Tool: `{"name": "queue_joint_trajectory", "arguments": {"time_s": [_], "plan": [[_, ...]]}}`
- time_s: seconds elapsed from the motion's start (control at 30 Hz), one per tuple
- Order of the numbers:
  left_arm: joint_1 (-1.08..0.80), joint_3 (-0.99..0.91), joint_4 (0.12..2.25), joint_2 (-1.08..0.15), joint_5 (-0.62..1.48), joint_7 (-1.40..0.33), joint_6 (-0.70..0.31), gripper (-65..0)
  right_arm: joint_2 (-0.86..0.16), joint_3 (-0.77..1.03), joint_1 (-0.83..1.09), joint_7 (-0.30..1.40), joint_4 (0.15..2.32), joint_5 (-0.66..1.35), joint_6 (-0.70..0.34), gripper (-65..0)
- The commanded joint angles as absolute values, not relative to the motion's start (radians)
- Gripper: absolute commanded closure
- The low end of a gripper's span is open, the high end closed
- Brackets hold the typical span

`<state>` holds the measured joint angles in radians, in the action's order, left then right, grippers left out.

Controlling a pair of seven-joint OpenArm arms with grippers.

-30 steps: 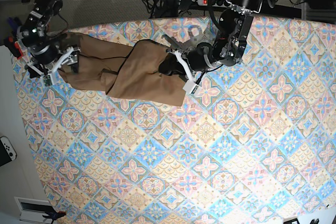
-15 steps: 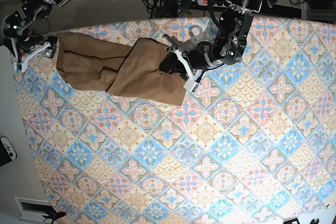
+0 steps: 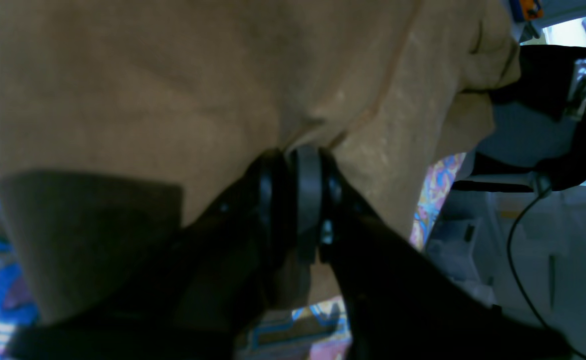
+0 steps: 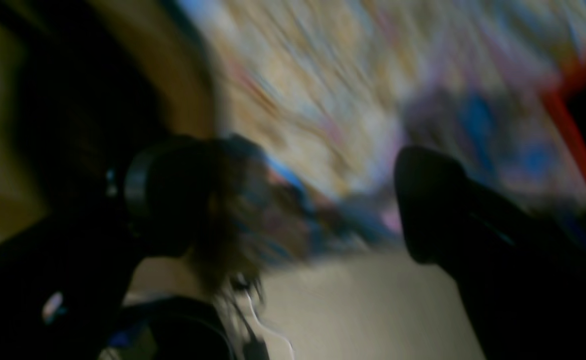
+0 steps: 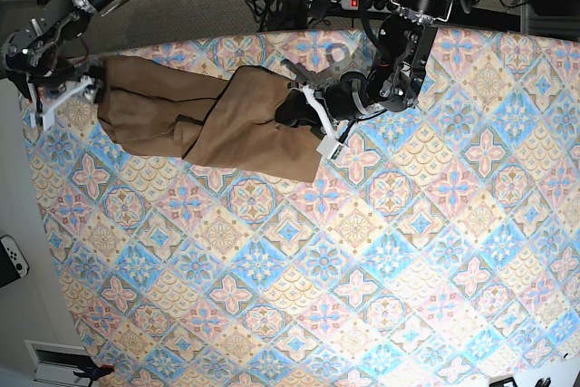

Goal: Layout the t-shirt on the table in an organized manner, then fold the t-shirt properly
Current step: 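Lay the end down and regrasp the strip end with the right gripper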

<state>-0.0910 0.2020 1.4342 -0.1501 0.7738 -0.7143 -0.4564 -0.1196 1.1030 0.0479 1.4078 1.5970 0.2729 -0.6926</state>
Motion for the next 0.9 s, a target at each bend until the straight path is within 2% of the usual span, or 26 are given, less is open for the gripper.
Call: {"name": "queue_joint_trajectory", "arguments": {"time_s": [0.0,0.2,0.57,0.87], "plan": [[-0.079,0.2,1.449,-0.148,0.786,-0.708,-0.464,-6.3,-0.137,1.096,0.038,1.396,1.62,0.3,-0.698,-56.7],[-0.079,0.2,1.449,-0.148,0.786,-0.71,-0.464,-6.3,-0.137,1.082,0.031,1.396,1.616,0.337,-0.698,-56.7],[-0.079,0.2,1.449,-0.148,0.786,-0.711,-0.464,-6.3,-0.143,1.084,0.033,1.396,1.52,0.837,-0.698,-56.7],[-0.079,0.199,1.449,-0.148,0.786,-0.713,-0.464,-6.3,-0.174,1.086,0.039,1.396,1.369,0.785,-0.698,-56.7]]}}
